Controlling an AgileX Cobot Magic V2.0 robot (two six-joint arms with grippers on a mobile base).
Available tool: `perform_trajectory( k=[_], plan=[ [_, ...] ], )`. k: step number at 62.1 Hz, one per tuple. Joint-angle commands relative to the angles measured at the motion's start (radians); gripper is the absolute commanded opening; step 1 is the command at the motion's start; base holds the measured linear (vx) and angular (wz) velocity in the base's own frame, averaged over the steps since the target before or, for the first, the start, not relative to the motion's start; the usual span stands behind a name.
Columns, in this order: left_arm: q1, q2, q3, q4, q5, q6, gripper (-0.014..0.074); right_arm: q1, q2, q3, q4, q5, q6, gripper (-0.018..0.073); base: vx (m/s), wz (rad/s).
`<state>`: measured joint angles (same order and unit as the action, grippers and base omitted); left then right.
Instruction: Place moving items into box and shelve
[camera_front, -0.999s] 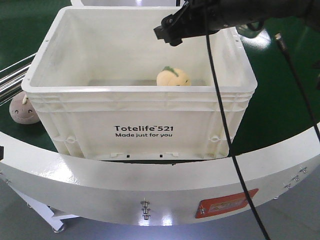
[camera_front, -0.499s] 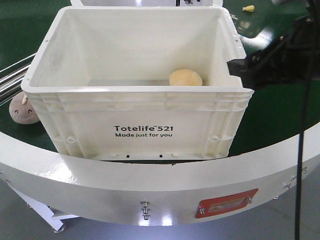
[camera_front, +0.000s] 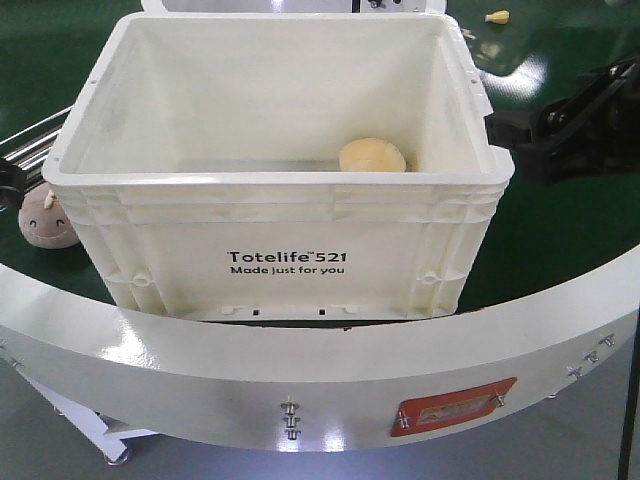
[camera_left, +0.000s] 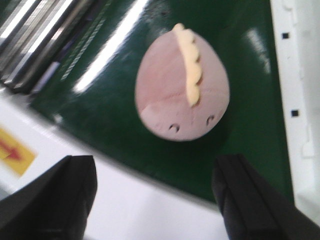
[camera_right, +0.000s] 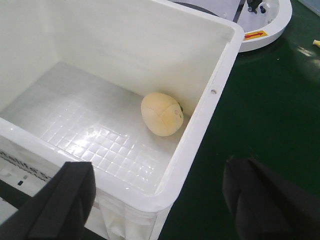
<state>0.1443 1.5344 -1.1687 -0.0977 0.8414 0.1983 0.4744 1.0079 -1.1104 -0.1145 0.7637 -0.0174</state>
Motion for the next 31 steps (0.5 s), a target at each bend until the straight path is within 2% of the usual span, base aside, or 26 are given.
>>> perform_trajectory(
  k=[1, 7, 12, 24, 31],
  plan=[
    [0.015, 0.032, -0.056, -0.129, -0.065, 0.086, 0.0593, -0.003, -0.01, -0.028, -0.017, -0.081, -0.011, 0.0572, 0.0, 0.0],
    [0.016, 0.111, -0.09, -0.221, -0.068, 0.173, 0.0593, -0.003, -0.01, -0.028, -0.018, -0.081, -0.011, 0.0572, 0.0, 0.0],
    [0.016, 0.179, -0.109, -0.28, -0.095, 0.216, 0.0593, -0.003, -0.01, -0.028, -0.018, -0.079, -0.011, 0.0572, 0.0, 0.0],
    [0.016, 0.279, -0.109, -0.26, -0.14, 0.218, 0.0584, -0.003, -0.01, -0.028, -0.018, -0.078, -0.011, 0.057, 0.0, 0.0],
    [0.016, 0.299, -0.109, -0.24, -0.13, 0.217, 0.0512, -0.003, -0.01, -0.028, -0.018, -0.078, -0.011, 0.057, 0.0, 0.0]
  ],
)
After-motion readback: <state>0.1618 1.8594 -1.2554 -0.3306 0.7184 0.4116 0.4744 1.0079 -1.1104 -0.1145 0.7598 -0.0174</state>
